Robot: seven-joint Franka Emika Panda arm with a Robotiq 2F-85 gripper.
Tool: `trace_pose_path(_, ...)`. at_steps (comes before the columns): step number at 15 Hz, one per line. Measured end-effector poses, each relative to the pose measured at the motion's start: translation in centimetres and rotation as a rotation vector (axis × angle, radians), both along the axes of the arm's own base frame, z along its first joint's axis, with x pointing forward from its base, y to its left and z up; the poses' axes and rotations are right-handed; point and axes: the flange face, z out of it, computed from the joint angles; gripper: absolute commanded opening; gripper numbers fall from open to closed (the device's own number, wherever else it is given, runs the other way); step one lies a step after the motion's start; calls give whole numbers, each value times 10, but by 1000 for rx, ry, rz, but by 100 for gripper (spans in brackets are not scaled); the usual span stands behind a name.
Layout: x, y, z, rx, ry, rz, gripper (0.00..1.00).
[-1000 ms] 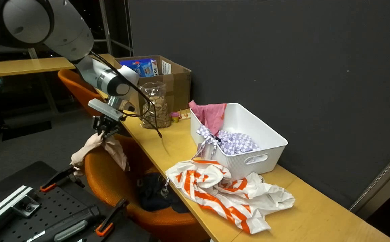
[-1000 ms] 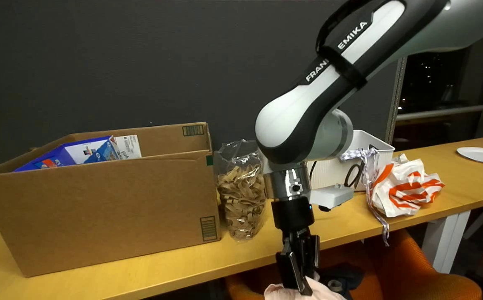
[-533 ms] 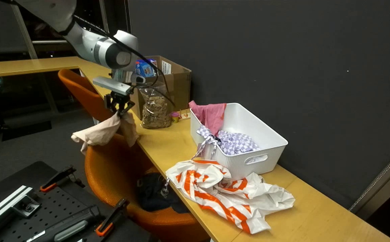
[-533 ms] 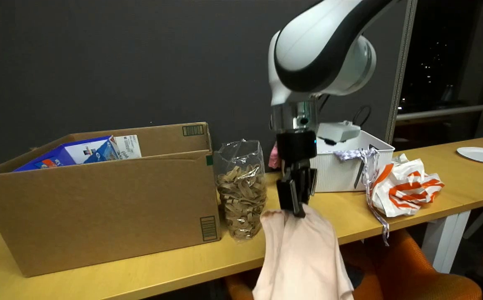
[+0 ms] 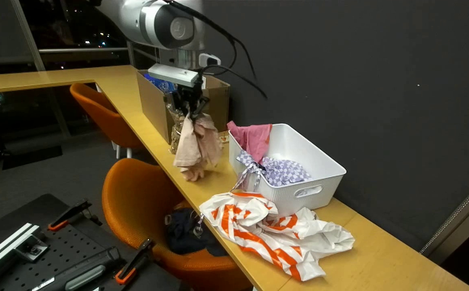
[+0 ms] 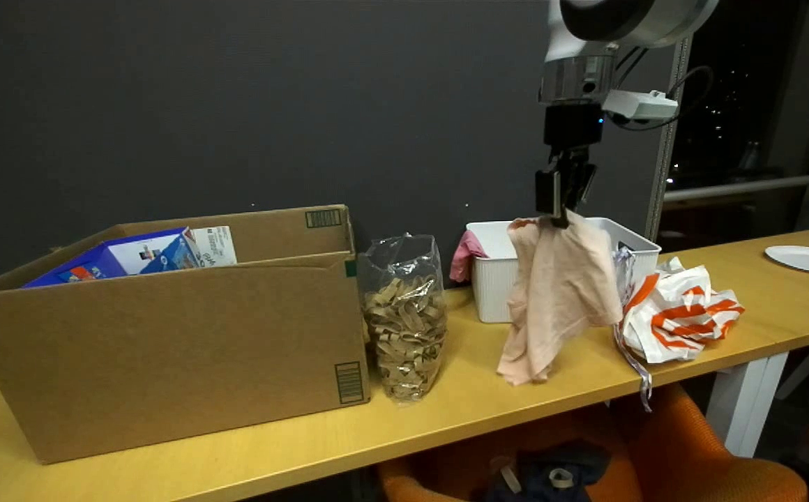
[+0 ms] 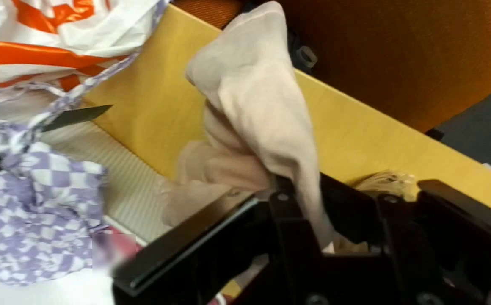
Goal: Pick up all the items from the backrest of the orange chair and put them in the white basket
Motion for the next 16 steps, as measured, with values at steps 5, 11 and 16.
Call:
trace_pose_path(5,12,-98,-5,-29,-28,-115,4)
trace_pose_path(11,29,-174,28,-118,-108,-186,4)
trace_pose_path(16,56,-199,72,-239,-190,-179,4)
